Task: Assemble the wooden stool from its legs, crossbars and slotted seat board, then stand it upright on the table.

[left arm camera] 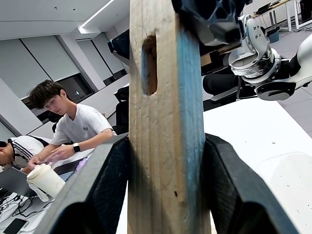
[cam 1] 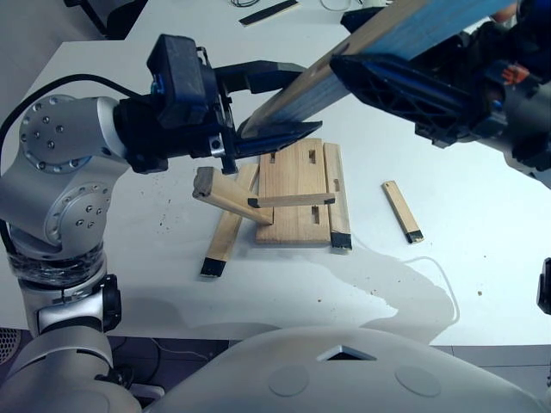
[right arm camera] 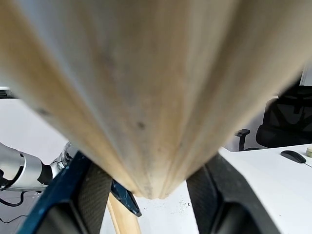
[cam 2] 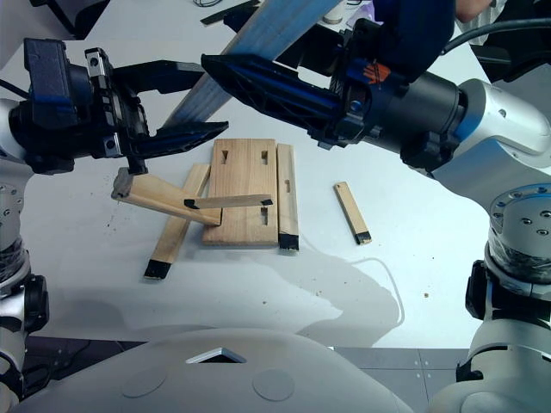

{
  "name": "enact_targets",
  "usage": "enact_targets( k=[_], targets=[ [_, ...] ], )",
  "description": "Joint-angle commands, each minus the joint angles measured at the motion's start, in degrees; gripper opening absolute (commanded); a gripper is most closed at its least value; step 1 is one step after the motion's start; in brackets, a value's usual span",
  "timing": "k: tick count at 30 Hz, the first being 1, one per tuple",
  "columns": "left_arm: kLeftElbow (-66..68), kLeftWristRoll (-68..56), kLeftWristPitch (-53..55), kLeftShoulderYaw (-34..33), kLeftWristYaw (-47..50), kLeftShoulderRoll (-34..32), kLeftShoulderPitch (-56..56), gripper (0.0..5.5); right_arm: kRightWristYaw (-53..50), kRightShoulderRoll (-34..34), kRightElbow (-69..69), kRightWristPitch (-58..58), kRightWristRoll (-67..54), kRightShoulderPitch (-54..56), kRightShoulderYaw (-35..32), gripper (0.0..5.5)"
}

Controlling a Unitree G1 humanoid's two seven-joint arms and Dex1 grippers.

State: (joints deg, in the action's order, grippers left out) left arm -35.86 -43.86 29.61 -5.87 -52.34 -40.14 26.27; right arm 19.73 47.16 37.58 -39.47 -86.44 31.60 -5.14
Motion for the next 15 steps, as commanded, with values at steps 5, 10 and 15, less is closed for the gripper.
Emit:
enact_targets(
  k=[5, 10, 15],
  targets=[
    [1.9, -0.2, 3.8, 1.2, 4.2, 0.3, 1.8, 2.12, 1.5, -0.6, 0.6, 0.0, 4.2, -0.9, -0.5, 2.06],
    [4.5, 1.0, 4.7, 1.0, 4.5, -0.3, 0.1, 2.64, 3.9, 1.6, -1.6, 0.5, 9.7, -0.6, -2.8, 2.06],
    [7.2, 4.4, 2.3, 1.5, 3.6, -0.9, -2.9, 3.36, 10.9, 5.4, -4.4, 1.8, 20.3, -4.5, -4.8, 2.06]
  ],
)
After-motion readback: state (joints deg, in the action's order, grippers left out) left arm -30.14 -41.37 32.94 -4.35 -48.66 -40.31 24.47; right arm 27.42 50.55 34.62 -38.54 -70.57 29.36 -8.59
